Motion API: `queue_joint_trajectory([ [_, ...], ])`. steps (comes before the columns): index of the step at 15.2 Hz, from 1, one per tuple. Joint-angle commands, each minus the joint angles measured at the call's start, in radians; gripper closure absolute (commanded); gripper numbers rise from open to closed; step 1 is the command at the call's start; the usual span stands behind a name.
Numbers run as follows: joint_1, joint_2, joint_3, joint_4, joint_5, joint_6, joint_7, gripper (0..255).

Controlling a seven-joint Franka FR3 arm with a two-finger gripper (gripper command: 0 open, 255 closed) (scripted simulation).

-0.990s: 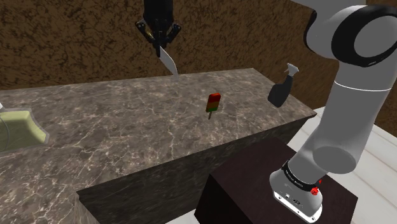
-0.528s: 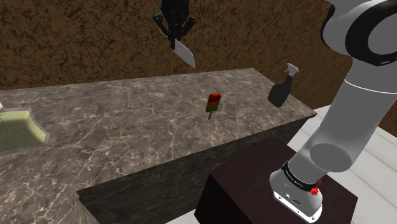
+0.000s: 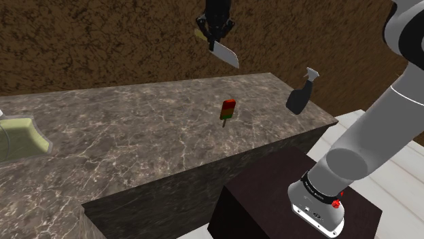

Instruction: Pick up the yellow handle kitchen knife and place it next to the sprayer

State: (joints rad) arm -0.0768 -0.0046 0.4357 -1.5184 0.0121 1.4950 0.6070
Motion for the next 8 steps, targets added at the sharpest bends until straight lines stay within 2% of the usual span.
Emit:
queue_joint_trajectory([
  [1,-0.031,-0.053,-0.032,-0.054,0.021,0.005,-0.064,255],
  [8,-0.110,-0.145,-0.139,-0.155,0.038,0.014,-0.252,255],
])
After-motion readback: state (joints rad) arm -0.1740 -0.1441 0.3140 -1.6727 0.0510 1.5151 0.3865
